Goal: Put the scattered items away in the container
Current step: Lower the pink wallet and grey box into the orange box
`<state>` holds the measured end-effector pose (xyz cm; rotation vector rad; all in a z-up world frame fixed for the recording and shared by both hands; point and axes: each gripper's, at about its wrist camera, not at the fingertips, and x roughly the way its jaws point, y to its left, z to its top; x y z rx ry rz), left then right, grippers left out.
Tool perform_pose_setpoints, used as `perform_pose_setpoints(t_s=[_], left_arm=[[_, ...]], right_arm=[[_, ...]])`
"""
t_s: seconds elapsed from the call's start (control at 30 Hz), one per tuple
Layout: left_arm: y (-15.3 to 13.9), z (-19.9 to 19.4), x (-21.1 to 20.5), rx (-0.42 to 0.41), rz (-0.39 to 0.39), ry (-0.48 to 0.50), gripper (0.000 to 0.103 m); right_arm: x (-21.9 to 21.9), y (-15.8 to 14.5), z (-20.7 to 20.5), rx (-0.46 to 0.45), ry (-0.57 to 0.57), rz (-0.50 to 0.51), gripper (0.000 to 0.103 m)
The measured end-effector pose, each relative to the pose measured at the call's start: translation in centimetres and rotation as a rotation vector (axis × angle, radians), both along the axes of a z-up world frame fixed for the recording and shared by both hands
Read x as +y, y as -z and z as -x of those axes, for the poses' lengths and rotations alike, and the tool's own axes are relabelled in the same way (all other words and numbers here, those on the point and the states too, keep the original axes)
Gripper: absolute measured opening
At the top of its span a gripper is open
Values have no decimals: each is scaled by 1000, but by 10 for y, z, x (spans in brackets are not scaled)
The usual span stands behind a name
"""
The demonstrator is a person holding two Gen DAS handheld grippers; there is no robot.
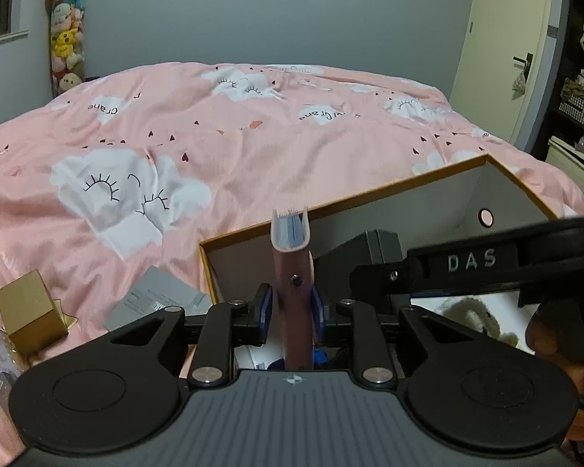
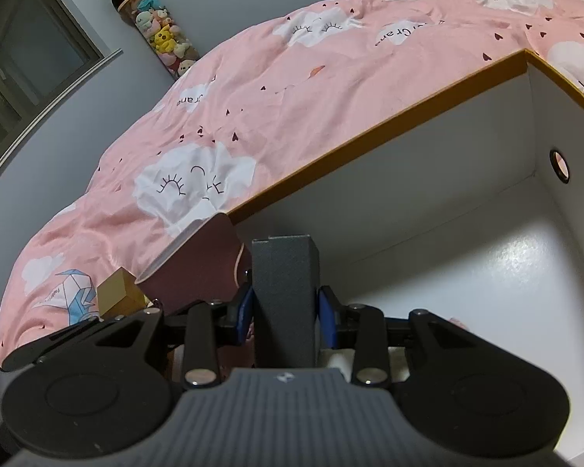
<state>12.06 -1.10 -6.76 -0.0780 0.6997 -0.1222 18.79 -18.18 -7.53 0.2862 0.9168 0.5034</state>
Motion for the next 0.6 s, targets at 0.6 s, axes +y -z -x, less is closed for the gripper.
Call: perform_pose_setpoints(t_s=[0.6], left_arm=[[-19,-78,26,317,130,101,26]], right_arm=[[18,-1,-9,8,-49,114,38]])
